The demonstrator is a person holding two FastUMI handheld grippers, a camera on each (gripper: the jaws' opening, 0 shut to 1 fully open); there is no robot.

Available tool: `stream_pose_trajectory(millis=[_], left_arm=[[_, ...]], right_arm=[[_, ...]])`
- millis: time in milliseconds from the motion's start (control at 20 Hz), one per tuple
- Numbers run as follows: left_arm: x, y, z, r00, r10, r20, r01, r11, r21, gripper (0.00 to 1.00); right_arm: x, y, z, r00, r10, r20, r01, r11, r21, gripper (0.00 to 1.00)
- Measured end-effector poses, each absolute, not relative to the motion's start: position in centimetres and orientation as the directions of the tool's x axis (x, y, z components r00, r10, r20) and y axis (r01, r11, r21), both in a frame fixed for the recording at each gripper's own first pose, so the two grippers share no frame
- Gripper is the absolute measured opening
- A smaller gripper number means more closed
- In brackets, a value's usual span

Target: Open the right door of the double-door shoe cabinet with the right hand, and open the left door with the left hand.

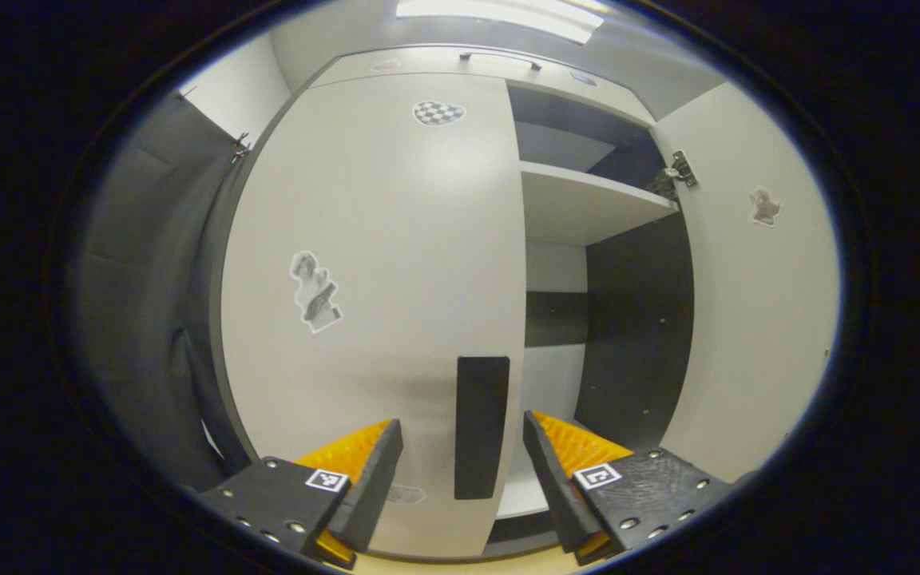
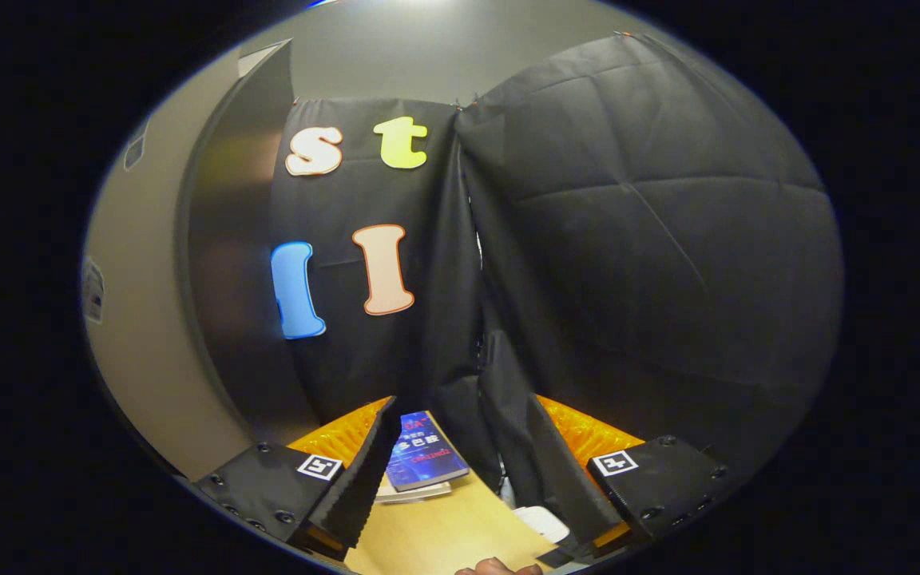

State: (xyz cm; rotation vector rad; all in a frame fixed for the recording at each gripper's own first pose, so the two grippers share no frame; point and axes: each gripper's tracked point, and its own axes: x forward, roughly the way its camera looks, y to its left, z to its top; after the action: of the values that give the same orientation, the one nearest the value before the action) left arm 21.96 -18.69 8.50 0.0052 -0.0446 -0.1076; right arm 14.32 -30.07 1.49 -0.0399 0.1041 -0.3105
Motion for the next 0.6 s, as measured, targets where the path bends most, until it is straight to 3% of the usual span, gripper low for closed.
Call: stream_pose_trajectory(millis=[100, 150, 400, 600], left_arm=[[22.8, -19.5, 7.7, 0.994, -0.109, 0.016, 0.109, 0.994, -0.001, 0.49], [23.2, -19.7, 7.2, 0.995, -0.102, -0.003, 0.102, 0.995, -0.009, 0.55], [23.6, -19.4, 6.7, 0.999, -0.039, -0.019, 0.038, 0.999, -0.037, 0.30], [23.7, -19.4, 6.5, 1.000, -0.006, -0.028, 0.006, 1.000, -0.016, 0.20]], right_arm=[[14.8, -29.8, 1.2, 0.955, -0.283, -0.087, 0.278, 0.958, -0.073, 0.98], [15.1, -29.7, 1.2, 0.960, -0.267, -0.087, 0.262, 0.963, -0.063, 0.98], [15.5, -29.6, 1.2, 0.970, -0.224, -0.097, 0.224, 0.974, -0.017, 0.98], [15.2, -29.4, 1.6, 0.973, -0.218, -0.078, 0.218, 0.976, -0.008, 0.98]])
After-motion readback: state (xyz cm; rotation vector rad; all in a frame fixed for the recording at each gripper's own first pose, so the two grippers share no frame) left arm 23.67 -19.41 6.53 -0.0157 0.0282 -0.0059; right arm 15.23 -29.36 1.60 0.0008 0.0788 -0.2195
